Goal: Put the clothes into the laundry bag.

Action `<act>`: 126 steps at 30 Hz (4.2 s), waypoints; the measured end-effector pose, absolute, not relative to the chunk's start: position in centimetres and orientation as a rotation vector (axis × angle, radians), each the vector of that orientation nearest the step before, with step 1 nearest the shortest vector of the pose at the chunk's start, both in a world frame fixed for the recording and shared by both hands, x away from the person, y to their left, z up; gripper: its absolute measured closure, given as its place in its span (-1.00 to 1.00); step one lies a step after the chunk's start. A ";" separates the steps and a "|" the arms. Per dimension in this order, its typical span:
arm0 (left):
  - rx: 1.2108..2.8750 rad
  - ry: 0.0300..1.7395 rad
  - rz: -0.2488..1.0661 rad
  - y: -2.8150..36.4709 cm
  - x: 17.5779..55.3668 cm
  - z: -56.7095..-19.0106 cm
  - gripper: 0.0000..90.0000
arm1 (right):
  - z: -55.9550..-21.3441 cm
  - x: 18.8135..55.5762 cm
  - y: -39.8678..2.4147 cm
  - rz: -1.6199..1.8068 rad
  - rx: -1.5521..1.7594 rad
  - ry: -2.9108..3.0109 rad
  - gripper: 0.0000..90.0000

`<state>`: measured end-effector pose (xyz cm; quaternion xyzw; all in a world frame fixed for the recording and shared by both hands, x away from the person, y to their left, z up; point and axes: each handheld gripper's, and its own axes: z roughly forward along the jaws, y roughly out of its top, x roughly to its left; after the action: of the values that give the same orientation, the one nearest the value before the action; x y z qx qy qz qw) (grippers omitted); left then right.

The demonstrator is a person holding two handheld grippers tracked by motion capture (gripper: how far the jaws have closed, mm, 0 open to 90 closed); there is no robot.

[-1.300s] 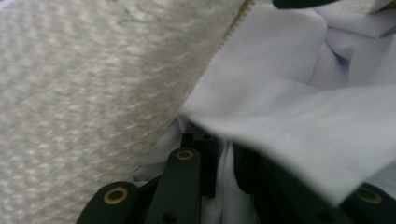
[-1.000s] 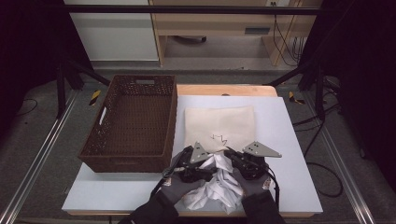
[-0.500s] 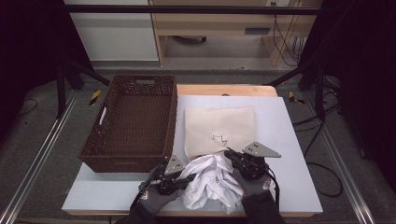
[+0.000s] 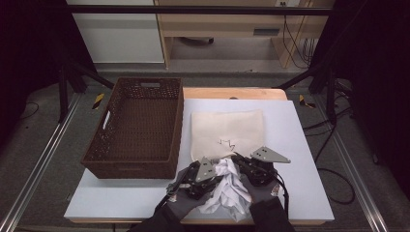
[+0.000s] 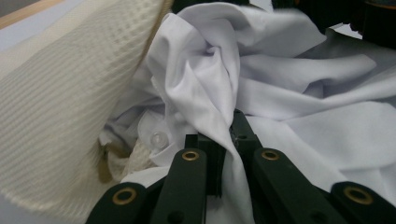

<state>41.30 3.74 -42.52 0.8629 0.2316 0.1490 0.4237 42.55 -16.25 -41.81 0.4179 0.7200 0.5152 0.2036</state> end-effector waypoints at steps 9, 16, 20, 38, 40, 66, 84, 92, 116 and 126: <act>2.208 0.648 0.389 1.8 44.8 -44.2 0.88 | -41.7 42.4 -16.2 1.446 1.160 2.003 0.95; 2.191 0.665 0.470 2.2 46.1 -45.0 0.80 | -41.4 42.2 -16.4 1.450 1.155 1.996 0.95; 2.143 0.689 0.444 3.5 45.2 -43.9 0.37 | -41.4 42.2 -16.5 1.452 1.157 1.995 0.95; 2.138 0.667 0.437 8.4 40.9 -44.0 -0.28 | -41.4 42.1 -16.8 1.437 1.163 1.995 0.95; 2.139 0.693 0.449 8.2 41.2 -44.9 -0.10 | -41.4 42.1 -16.7 1.440 1.166 1.995 0.95; 2.171 0.599 0.373 1.5 44.5 -43.0 0.84 | -41.0 42.0 -16.9 1.488 1.153 1.958 0.95; 2.102 0.620 0.400 4.5 43.6 -42.4 -0.15 | -40.9 42.0 -17.4 1.484 1.169 1.949 0.95; 2.053 0.579 0.385 8.1 40.0 -41.2 -0.36 | -40.9 41.9 -17.4 1.476 1.170 1.952 0.95; 2.044 0.643 0.267 6.7 41.0 -44.8 0.74 | -41.6 42.4 -16.7 1.447 1.169 1.992 0.95; 1.961 0.655 0.336 5.0 40.3 -42.9 0.77 | -40.9 42.1 -17.0 1.478 1.157 1.977 0.96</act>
<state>40.32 4.97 -42.91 0.8108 0.2707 0.1389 0.5001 42.11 -16.95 -40.92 0.4152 0.7096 0.5306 0.2063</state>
